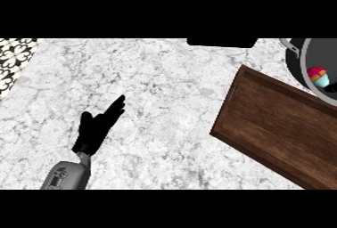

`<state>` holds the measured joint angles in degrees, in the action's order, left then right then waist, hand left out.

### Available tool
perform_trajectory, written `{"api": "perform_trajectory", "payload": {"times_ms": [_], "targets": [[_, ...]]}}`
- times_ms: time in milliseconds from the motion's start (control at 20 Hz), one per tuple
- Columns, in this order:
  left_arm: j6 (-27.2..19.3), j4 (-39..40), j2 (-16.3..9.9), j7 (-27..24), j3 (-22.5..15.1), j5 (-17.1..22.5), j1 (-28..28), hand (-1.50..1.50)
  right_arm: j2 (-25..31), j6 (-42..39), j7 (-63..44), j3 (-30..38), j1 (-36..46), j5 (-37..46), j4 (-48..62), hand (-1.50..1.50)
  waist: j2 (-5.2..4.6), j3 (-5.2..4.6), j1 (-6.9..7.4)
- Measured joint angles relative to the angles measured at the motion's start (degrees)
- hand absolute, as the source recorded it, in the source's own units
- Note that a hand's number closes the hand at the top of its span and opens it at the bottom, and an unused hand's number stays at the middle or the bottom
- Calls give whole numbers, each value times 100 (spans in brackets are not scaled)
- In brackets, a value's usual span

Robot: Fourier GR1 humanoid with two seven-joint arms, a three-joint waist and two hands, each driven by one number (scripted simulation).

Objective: Pick the cupcake from the tray and place it in the pot

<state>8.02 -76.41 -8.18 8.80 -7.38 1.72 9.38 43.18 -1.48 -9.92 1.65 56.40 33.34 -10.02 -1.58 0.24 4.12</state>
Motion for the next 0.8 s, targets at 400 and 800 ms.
{"api": "perform_trajectory", "payload": {"times_ms": [400, 800], "targets": [[-48, -86, 15, -71, -15, -39, -178, 0, 37, 1511, 758, 1405, 168, -1240, -335, -150, 22, 15, -81], [-54, -206, -33, 19, 88, 17, -237, 0, 516, 2263, 1679, 2537, -154, -2167, -409, -150, 40, 8, -167]]}}
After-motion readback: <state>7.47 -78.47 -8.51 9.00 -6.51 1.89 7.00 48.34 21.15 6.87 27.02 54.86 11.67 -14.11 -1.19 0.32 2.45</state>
